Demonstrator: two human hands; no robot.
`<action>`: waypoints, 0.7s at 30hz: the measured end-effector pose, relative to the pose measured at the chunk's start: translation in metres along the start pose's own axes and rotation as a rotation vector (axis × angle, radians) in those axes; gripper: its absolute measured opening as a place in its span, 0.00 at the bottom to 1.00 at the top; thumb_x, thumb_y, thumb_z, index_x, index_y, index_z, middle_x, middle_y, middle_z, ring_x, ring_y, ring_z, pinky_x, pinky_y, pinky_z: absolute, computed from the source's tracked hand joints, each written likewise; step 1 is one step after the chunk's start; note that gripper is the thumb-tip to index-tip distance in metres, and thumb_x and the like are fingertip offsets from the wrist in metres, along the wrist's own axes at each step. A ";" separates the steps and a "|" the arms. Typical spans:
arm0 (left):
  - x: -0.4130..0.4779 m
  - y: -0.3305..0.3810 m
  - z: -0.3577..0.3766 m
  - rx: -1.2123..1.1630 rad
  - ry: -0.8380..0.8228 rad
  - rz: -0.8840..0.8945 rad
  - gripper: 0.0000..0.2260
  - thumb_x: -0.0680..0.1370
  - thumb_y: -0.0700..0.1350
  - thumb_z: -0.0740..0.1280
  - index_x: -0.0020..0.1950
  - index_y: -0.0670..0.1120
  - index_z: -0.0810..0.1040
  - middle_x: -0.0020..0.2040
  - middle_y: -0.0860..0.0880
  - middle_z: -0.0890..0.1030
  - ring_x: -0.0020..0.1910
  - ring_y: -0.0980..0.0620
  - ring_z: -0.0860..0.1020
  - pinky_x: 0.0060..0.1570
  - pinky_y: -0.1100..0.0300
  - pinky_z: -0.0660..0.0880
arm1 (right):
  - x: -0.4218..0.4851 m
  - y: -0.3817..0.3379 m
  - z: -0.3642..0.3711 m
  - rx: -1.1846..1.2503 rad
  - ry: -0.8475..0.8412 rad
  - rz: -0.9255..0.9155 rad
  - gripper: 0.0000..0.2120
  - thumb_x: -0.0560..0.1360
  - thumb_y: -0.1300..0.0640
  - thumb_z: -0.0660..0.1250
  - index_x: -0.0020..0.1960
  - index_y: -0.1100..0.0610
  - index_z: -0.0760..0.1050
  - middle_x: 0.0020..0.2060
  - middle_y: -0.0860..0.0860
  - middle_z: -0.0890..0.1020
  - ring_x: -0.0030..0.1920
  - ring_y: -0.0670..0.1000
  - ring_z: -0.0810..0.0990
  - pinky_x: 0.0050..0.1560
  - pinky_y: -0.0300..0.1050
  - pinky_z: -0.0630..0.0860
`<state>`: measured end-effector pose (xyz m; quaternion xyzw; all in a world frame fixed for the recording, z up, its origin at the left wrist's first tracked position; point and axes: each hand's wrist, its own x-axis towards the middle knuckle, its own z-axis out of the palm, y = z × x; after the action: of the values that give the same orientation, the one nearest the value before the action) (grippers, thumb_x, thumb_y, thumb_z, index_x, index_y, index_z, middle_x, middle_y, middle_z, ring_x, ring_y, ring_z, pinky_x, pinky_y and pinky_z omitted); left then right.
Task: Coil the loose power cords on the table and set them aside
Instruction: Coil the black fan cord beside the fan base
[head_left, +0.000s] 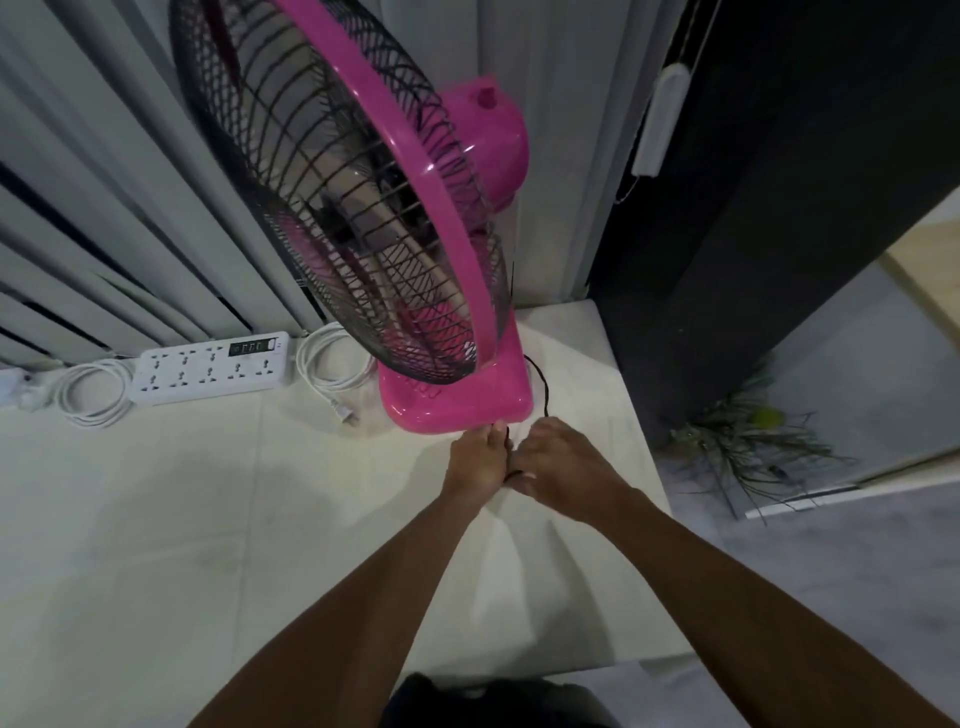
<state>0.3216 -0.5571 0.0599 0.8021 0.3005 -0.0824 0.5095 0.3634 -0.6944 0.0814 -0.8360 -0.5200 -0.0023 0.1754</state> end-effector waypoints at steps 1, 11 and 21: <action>0.002 0.000 0.003 0.046 -0.030 -0.020 0.20 0.83 0.53 0.55 0.45 0.43 0.80 0.42 0.46 0.84 0.41 0.47 0.81 0.41 0.57 0.75 | 0.002 0.007 -0.002 0.074 0.011 0.038 0.06 0.64 0.56 0.82 0.37 0.53 0.86 0.29 0.48 0.84 0.33 0.50 0.79 0.46 0.41 0.74; 0.014 0.002 0.012 -0.301 -0.302 -0.167 0.39 0.73 0.75 0.41 0.29 0.49 0.78 0.26 0.47 0.77 0.26 0.51 0.76 0.45 0.52 0.76 | -0.005 0.050 0.016 0.637 0.028 0.423 0.17 0.65 0.53 0.80 0.50 0.48 0.77 0.52 0.44 0.77 0.46 0.44 0.81 0.48 0.38 0.80; 0.025 0.006 0.014 -0.284 -0.303 -0.186 0.41 0.77 0.72 0.45 0.38 0.40 0.82 0.27 0.44 0.77 0.20 0.53 0.70 0.28 0.59 0.71 | -0.005 0.052 0.015 0.624 0.010 0.327 0.14 0.75 0.57 0.69 0.58 0.44 0.81 0.44 0.43 0.87 0.46 0.43 0.84 0.52 0.39 0.79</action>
<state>0.3479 -0.5613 0.0467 0.6694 0.3019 -0.2055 0.6469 0.4039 -0.7148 0.0513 -0.8143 -0.3539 0.1807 0.4230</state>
